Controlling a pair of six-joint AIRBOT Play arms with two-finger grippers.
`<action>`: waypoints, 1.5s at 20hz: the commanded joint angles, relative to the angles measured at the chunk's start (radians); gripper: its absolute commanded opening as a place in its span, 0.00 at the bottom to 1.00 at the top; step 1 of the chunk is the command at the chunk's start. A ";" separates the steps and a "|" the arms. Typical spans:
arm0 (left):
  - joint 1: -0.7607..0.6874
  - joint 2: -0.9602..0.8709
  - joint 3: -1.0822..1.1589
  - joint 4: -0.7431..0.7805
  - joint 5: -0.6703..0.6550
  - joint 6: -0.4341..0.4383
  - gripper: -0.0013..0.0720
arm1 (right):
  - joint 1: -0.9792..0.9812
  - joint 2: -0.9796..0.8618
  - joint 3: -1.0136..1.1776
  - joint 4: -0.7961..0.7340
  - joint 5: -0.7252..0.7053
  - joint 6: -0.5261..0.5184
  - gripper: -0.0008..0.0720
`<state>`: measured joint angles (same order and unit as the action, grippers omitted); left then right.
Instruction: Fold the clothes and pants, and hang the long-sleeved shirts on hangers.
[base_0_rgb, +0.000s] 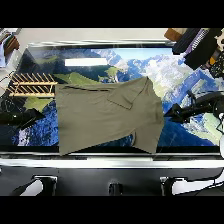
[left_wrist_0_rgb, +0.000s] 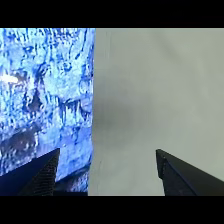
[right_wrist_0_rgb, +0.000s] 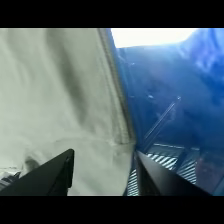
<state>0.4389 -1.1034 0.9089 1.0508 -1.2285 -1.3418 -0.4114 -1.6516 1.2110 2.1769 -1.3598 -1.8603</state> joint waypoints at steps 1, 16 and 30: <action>0.047 0.032 -0.016 0.008 -0.044 -0.004 0.98 | 0.004 -0.003 -0.057 -0.007 0.028 -0.019 0.62; 0.067 0.136 -0.462 -0.057 -0.077 0.011 0.98 | 0.005 0.003 -0.154 0.112 0.146 -0.062 0.05; -0.152 0.107 -0.539 -0.158 0.066 -0.036 0.78 | 0.005 0.129 -0.154 0.119 0.089 -0.036 0.05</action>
<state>0.3222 -0.9867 0.3729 0.9173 -1.1999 -1.3693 -0.4061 -1.5459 1.0569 2.2940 -1.2572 -1.8999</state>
